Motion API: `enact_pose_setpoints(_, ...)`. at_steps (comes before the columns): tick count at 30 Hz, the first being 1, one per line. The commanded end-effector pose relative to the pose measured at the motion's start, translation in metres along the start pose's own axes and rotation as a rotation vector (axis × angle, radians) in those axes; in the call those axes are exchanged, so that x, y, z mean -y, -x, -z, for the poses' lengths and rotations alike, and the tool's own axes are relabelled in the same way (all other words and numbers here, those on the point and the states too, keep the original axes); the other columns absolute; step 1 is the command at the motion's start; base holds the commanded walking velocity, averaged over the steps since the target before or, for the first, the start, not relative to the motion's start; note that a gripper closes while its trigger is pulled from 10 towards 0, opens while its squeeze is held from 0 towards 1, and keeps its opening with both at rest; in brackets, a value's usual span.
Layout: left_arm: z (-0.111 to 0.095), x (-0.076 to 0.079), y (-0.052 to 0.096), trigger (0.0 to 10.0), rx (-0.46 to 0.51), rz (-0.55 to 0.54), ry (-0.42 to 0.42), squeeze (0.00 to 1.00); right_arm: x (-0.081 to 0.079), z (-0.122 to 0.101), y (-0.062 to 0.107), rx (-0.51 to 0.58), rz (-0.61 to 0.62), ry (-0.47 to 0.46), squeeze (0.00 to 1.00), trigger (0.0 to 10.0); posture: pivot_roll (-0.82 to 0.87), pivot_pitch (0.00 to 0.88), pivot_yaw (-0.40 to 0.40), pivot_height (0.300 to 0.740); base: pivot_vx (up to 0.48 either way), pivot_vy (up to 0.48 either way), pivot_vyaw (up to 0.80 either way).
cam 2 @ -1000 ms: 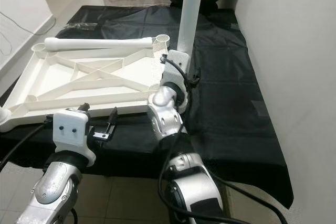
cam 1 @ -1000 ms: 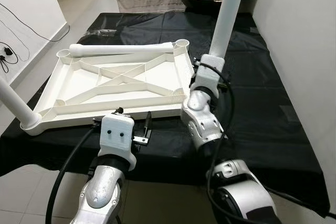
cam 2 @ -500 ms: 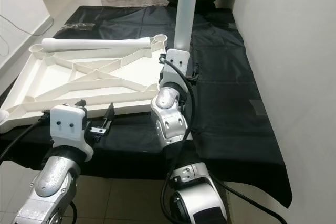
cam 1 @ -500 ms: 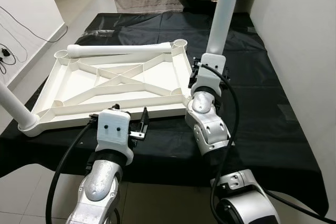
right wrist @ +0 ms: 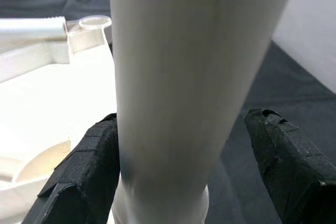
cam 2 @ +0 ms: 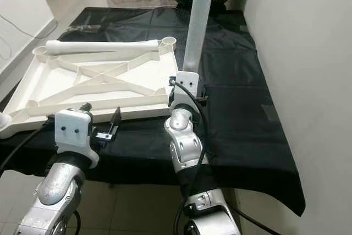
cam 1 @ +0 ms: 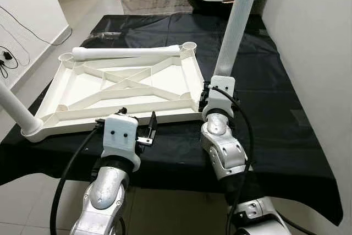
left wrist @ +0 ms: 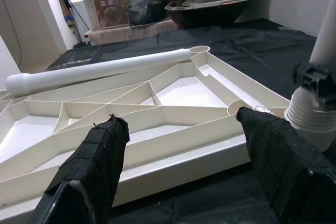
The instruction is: Building children table
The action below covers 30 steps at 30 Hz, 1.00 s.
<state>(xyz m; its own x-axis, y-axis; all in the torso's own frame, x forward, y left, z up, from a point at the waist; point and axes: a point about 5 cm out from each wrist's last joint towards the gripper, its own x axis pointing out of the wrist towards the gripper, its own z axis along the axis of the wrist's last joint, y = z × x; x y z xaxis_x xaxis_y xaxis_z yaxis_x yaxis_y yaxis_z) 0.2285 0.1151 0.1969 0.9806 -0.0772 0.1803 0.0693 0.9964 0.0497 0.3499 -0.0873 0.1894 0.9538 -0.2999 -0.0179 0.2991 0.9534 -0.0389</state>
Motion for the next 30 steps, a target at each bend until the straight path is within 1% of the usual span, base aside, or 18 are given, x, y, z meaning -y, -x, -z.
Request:
enact_pose_setpoints(1, 0.006, -0.002, 0.001, 10.0, -0.020, 0.000, -0.017, 0.00, -0.012, 0.010, 0.011, -0.066, -0.044, -0.044, 0.00, 10.0, 0.04, 0.085, 0.020, 0.740, 0.000, 0.000, 0.00)
enact_pose_setpoints(5, 0.004, -0.001, 0.000, 10.0, -0.014, 0.000, -0.019, 0.00, -0.008, 0.008, 0.013, -0.070, -0.078, -0.044, 0.00, 10.0, 0.03, 0.080, 0.022, 0.740, 0.000, 0.000, 0.00)
enact_pose_setpoints(13, 0.004, -0.001, 0.000, 10.0, -0.011, -0.004, -0.019, 0.00, -0.008, 0.009, 0.015, -0.068, -0.099, -0.049, 0.00, 10.0, 0.03, 0.075, 0.024, 0.740, 0.000, 0.000, 0.00)
enact_pose_setpoints(17, 0.004, -0.001, 0.000, 10.0, -0.011, 0.000, -0.024, 0.00, -0.008, 0.008, 0.015, -0.070, -0.104, -0.066, 0.00, 10.0, 0.03, 0.074, 0.024, 0.740, 0.000, 0.000, 0.00)
enact_pose_setpoints(21, 0.005, 0.000, 0.002, 10.0, -0.013, 0.003, -0.029, 0.00, -0.008, 0.003, 0.012, -0.044, -0.091, -0.071, 0.00, 10.0, 0.04, 0.075, 0.020, 0.740, 0.000, 0.000, 0.00)
enact_pose_setpoints(26, 0.006, 0.000, 0.003, 10.0, -0.016, 0.005, -0.032, 0.00, -0.008, -0.001, 0.009, -0.038, -0.081, -0.087, 0.00, 10.0, 0.04, 0.078, 0.017, 0.740, 0.000, 0.000, 0.00)
enact_pose_setpoints(27, 0.006, 0.001, 0.003, 10.0, -0.016, 0.010, -0.039, 0.00, -0.011, -0.008, 0.003, -0.025, -0.068, -0.106, 0.00, 10.0, 0.04, 0.079, 0.015, 0.740, 0.000, 0.000, 0.00)
enact_pose_setpoints(30, 0.005, 0.002, 0.003, 10.0, -0.016, 0.013, -0.045, 0.00, -0.012, -0.014, 0.000, -0.014, -0.059, -0.119, 0.00, 10.0, 0.04, 0.080, 0.015, 0.740, 0.000, 0.000, 0.00)
